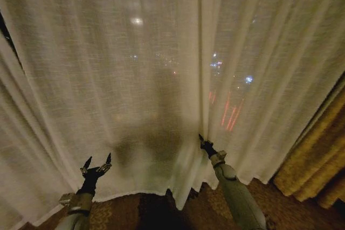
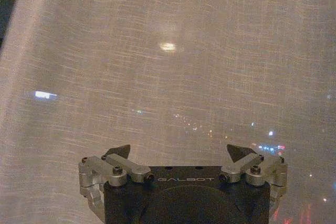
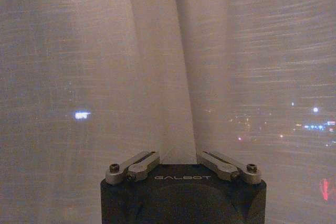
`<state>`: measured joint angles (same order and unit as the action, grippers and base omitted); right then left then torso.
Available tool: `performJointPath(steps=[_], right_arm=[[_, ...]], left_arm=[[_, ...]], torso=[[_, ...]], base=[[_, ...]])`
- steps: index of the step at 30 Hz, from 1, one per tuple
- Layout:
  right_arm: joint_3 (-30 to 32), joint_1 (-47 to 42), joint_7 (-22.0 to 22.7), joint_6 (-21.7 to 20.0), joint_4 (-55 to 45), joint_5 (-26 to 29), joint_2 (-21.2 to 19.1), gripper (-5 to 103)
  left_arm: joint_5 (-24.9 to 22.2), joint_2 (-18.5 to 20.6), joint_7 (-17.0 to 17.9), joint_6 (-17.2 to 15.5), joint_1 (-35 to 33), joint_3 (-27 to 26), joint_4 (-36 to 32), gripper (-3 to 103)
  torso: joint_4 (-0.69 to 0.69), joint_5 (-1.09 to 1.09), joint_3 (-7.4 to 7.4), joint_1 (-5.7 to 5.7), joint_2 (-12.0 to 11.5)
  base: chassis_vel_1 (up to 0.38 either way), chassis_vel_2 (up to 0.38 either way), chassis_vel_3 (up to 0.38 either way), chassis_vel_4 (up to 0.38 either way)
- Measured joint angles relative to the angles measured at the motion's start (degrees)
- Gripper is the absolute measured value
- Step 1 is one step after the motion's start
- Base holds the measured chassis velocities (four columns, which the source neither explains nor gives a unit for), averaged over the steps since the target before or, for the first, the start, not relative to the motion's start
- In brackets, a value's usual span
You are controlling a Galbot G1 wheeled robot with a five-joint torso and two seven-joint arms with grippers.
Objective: Open the curtains by pulling them apart, changing their state from closed to fully open.
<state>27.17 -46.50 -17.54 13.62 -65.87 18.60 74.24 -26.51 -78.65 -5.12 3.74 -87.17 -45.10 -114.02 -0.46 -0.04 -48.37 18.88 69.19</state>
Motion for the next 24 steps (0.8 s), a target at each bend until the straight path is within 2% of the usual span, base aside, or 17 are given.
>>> performJointPath(steps=[24], right_arm=[[0.34, 0.66, -1.15, 0.34, 0.99, 0.21, 0.17, 0]], left_arm=[[0.00, 0.00, 0.00, 0.00, 0.00, 0.00, 0.00, 100]], torso=[[0.00, 0.03, -0.01, 0.01, -0.01]], base=[[-0.358, -0.359, 0.361, 0.359]])
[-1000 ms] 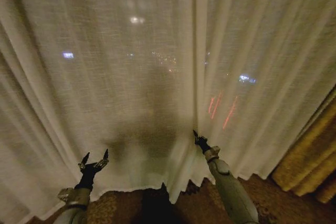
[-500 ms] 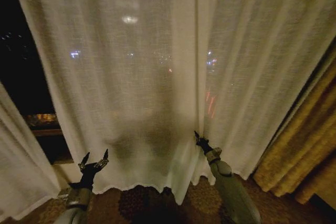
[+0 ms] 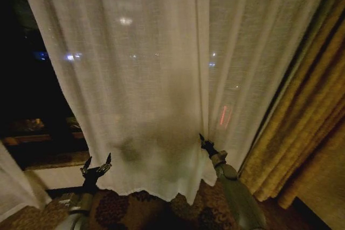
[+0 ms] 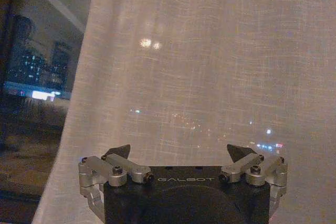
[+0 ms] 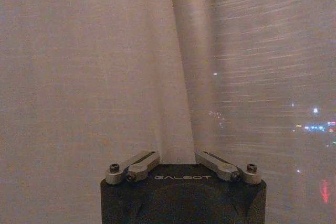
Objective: Open the curtains by pulling them apart, changing their state from closed to fully open.
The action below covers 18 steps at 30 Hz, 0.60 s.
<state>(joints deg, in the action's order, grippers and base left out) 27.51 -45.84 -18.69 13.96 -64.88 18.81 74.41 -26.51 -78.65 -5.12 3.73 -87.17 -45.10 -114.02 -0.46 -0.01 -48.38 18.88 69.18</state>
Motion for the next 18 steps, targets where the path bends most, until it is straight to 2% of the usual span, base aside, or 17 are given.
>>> performJointPath(steps=[18], right_arm=[[-0.51, 0.20, -0.87, 1.46, -0.31, -0.03, 0.34, 0]], left_arm=[[0.00, 0.00, 0.00, 0.00, 0.00, 0.00, 0.00, 100]], torso=[[-0.01, 0.00, 0.00, 0.00, 0.00]], base=[[-0.354, -0.352, 0.354, 0.349]])
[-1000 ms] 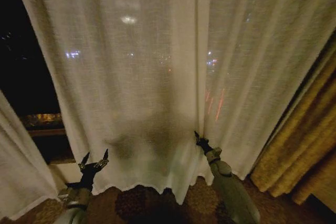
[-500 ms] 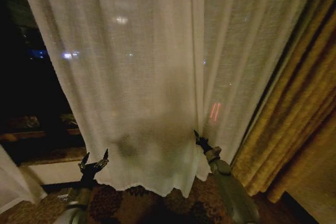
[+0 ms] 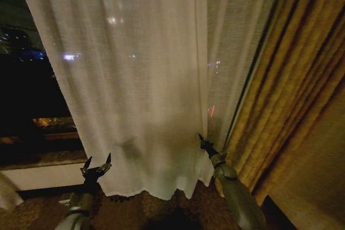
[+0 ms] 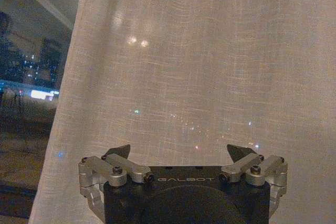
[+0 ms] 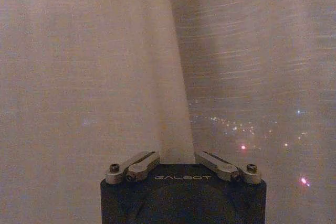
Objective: Open the curtains by pulling them apart, changing their state from closed to fully open.
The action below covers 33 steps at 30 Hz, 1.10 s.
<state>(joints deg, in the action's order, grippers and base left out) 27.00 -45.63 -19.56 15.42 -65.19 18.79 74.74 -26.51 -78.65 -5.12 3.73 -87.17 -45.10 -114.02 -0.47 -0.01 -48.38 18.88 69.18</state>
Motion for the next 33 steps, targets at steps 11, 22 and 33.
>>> performJointPath(steps=[11, 22, 33], right_arm=[[-0.79, 0.77, 1.12, 2.22, 0.53, -4.22, 0.55, 0], [-4.08, 5.16, 5.09, 2.61, 4.76, -8.44, 1.39, 0], [-0.94, 10.99, 18.37, 0.24, 12.48, -10.67, -0.13, 0]], left_arm=[[0.00, -0.01, -0.03, 0.00, 0.00, 0.01, 0.00, 100], [0.00, 0.00, 0.01, 0.00, 0.00, -0.04, 0.00, 100], [0.00, 0.00, 0.00, 0.00, 0.00, -0.01, 0.00, 100]], torso=[[-0.02, 0.03, 0.00, 0.00, 0.00], [0.01, 0.01, 0.00, 0.00, 0.00], [0.02, 0.00, 0.00, 0.00, 0.00]], base=[[-0.161, -0.172, 0.182, 0.149], [0.021, 0.032, -0.018, -0.029], [0.000, 0.000, 0.000, 0.000]])
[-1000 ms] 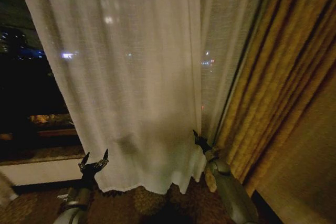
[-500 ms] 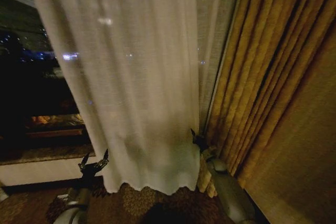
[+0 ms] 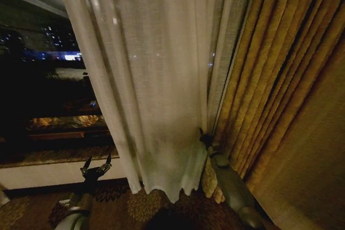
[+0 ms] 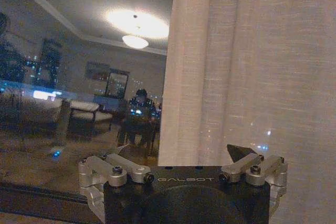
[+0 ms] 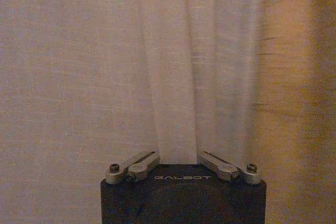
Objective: Open the curtains by pulling them apart, changing their state from closed to fully open.
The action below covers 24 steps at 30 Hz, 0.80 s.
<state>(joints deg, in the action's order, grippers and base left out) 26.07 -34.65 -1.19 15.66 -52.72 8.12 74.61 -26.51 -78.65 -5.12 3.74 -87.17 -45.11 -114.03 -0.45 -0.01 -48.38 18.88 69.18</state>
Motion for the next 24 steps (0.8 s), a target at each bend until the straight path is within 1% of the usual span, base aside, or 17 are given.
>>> performJointPath(steps=[2, 5, 8, 10, 12, 15, 19, 20, 21, 23, 24], right_arm=[[1.99, 0.32, 2.69, -0.88, 0.26, -1.33, -0.95, 0], [3.19, 0.48, 3.99, -1.45, 0.47, -2.32, -1.71, 0], [5.06, 0.70, 7.39, -3.11, 0.79, -4.29, -3.33, 0], [5.26, 0.73, 8.15, -3.46, 0.82, -4.62, -3.52, 0], [6.07, 0.87, 10.82, -4.38, 1.15, -6.75, -3.92, 0], [6.73, 0.98, 13.12, -4.49, 1.59, -9.05, -3.90, 0], [6.40, 0.44, 13.32, -4.51, 0.43, -8.86, -3.81, 0], [5.64, -0.27, 12.74, -4.62, -1.34, -7.76, -3.78, 0], [4.36, -1.46, 11.62, -5.18, -4.30, -5.29, -3.85, 0], [3.89, -1.93, 11.16, -5.43, -5.42, -4.29, -3.90, 0], [2.60, -3.23, 9.81, -6.20, -8.42, -1.44, -4.11, 0]], left_arm=[[0.00, 0.00, 0.00, 0.00, 0.00, 0.01, 0.00, 100], [0.00, 0.00, 0.00, 0.00, 0.00, 0.01, 0.00, 100], [0.00, 0.00, 0.00, -0.01, 0.00, 0.01, 0.00, 100], [0.00, 0.00, 0.00, 0.00, 0.00, 0.01, 0.00, 100], [0.00, 0.00, 0.00, 0.00, 0.00, 0.01, 0.00, 100], [0.00, 0.00, 0.00, 0.00, 0.00, 0.01, 0.00, 100], [0.00, 0.00, 0.00, 0.00, 0.00, 0.01, 0.00, 100], [0.00, 0.00, 0.00, -0.01, 0.00, 0.01, 0.00, 100], [0.00, 0.00, 0.00, 0.00, 0.00, 0.01, 0.00, 100], [0.00, 0.00, 0.00, 0.00, 0.00, 0.01, 0.00, 100], [0.00, 0.00, 0.00, 0.00, 0.00, 0.01, 0.00, 100]], torso=[[0.00, 0.01, 0.00, 0.00, 0.00], [0.00, 0.02, 0.00, 0.00, 0.00], [-0.02, 0.02, 0.00, 0.00, 0.00], [-0.02, 0.02, 0.00, 0.00, 0.00], [-0.01, 0.02, 0.00, 0.00, 0.00], [-0.02, 0.02, 0.00, 0.00, 0.00], [-0.02, 0.02, 0.00, 0.00, 0.00], [-0.02, 0.02, 0.00, 0.00, 0.00], [-0.02, 0.01, 0.00, 0.00, 0.00], [-0.01, 0.01, 0.00, 0.00, 0.00], [-0.01, 0.01, 0.00, 0.00, 0.00]], base=[[0.000, 0.000, 0.000, 0.000], [0.000, 0.000, 0.000, 0.000], [0.000, 0.000, 0.000, 0.000], [0.000, 0.000, 0.000, 0.000], [0.000, 0.000, 0.000, 0.000], [0.000, 0.000, 0.000, 0.000], [0.000, 0.000, 0.000, 0.000], [0.000, 0.000, 0.000, 0.000], [0.000, 0.000, 0.000, 0.000], [0.000, 0.000, 0.000, 0.000], [0.000, 0.000, 0.000, 0.000]])
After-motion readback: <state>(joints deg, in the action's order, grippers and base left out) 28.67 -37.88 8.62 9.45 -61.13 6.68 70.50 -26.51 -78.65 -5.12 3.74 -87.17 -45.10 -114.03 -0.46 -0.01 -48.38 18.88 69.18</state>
